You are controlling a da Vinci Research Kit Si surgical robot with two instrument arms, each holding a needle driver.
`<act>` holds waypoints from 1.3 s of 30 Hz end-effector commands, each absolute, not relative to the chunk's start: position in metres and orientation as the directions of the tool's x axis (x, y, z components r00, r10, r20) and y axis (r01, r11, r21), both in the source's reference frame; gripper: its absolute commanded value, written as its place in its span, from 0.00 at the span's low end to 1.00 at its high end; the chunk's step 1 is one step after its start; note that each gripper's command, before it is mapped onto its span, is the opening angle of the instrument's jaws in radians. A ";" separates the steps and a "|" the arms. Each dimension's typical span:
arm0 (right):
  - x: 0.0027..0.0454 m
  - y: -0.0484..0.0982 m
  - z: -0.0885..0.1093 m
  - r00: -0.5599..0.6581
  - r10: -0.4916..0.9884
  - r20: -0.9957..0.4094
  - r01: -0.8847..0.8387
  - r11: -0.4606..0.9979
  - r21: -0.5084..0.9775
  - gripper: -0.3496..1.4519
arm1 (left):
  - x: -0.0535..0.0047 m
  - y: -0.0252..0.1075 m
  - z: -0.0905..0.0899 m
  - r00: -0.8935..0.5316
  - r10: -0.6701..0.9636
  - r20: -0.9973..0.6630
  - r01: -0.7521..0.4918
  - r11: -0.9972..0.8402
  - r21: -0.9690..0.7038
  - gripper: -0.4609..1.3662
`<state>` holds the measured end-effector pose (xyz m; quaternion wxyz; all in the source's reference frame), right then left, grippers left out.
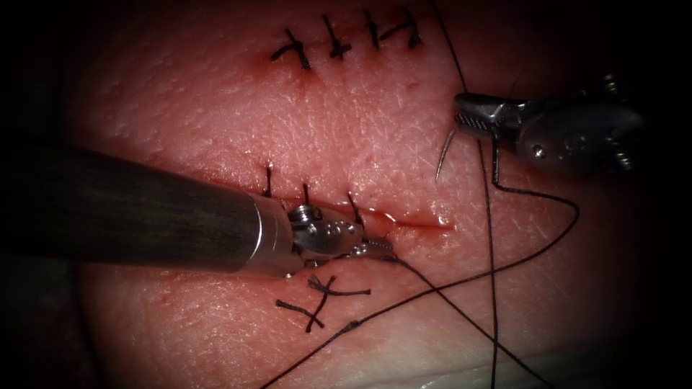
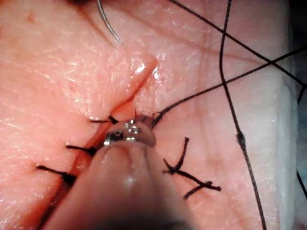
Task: Wound Closure
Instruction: Insert needle into the flesh atop the incision using the right needle driver
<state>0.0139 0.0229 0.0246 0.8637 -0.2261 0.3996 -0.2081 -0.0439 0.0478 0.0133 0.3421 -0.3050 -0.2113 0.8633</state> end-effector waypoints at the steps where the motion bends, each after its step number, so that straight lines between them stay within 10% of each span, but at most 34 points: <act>1: 0.0139 0.023 0.025 0.589 -0.541 -0.600 0.168 0.808 -0.565 0.00 | -0.0439 0.048 0.013 -0.580 0.719 -0.382 -0.462 -0.677 -0.573 0.15; 39: 0.0156 0.021 0.027 0.548 -0.617 -0.564 0.181 0.746 -0.640 0.00 | -0.0436 0.048 0.012 -0.582 0.719 -0.381 -0.462 -0.678 -0.572 0.14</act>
